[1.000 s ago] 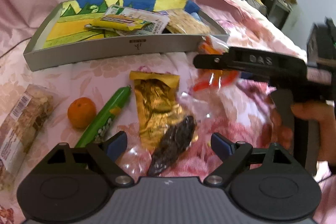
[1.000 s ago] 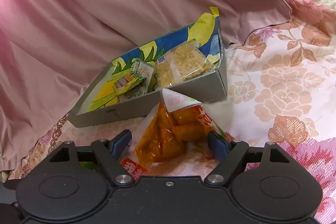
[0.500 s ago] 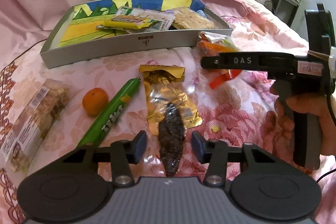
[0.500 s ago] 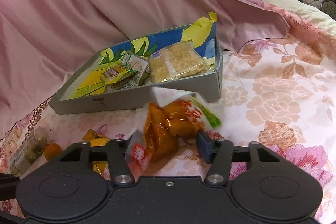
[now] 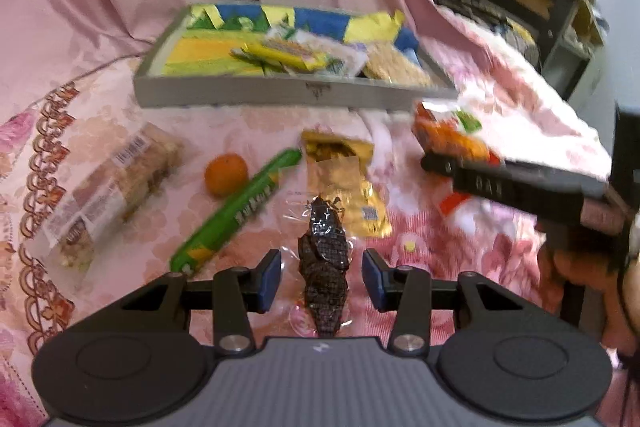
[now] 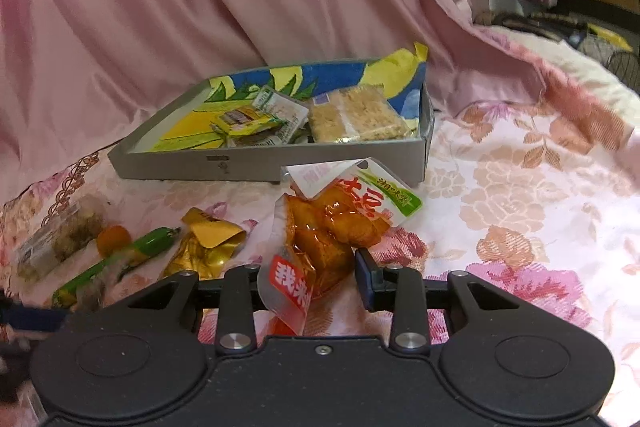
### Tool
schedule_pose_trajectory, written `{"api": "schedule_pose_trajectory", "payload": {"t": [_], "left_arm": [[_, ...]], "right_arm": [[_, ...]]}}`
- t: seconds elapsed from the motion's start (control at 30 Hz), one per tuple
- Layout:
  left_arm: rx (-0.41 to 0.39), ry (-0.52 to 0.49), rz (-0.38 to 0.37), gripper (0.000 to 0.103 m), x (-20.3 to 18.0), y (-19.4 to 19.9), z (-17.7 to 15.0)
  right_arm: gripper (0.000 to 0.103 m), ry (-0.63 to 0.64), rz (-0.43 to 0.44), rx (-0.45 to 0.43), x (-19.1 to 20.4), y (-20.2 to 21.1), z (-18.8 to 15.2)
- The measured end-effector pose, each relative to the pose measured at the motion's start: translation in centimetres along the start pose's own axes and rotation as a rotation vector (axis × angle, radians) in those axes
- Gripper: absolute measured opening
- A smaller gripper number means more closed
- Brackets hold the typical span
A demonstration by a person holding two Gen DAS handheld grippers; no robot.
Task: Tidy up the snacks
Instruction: 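Carry the jerky stick with the left tool while the right tool carries the orange bag to the tray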
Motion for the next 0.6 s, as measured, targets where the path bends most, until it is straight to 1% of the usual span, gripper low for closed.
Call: {"api": "schedule_pose_trajectory", "payload": {"t": [0.07,0.17,0.3,0.37,0.47,0.6], "left_arm": [[-0.023,0.019,-0.005,0.048,0.0,0.6,0.8],[-0.059,0.032,-0.009,0.048,-0.1,1.1,2.5],[-0.107,0.045,-0.026,0.048,-0.9,1.1,5.8],[-0.134,0.042,-0.034,0.048,-1.3,0.8,7.7],[-0.182,0.044,-0.032,0.048,-1.9,-0.1,10.9],[-0.243,0.072,0.003,0.048,-1.8,-2.4,15.0]], "right_arm": [[0.036,0.017,-0.013,-0.027,0.3,0.8,0.3],[0.036,0.038,-0.024,-0.094,0.8,2.1,1.1],[0.036,0.022,-0.005,-0.171,0.9,2.9,2.3],[0.036,0.013,0.004,-0.206,0.7,2.8,3.1],[0.036,0.033,0.002,-0.278,0.4,2.0,4.8],[0.036,0.031,0.012,-0.354,-0.8,0.3,6.9]]}}
Point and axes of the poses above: each gripper's, at about its wrist camera, not at the fingertips, and y roughly against the way its jaws point, x to its left, z to its top, the point moved 7 cm from there along -y, roughly the way its jaws point, and after that the axes turned 9 degrees about y, right-handed, at the moved point
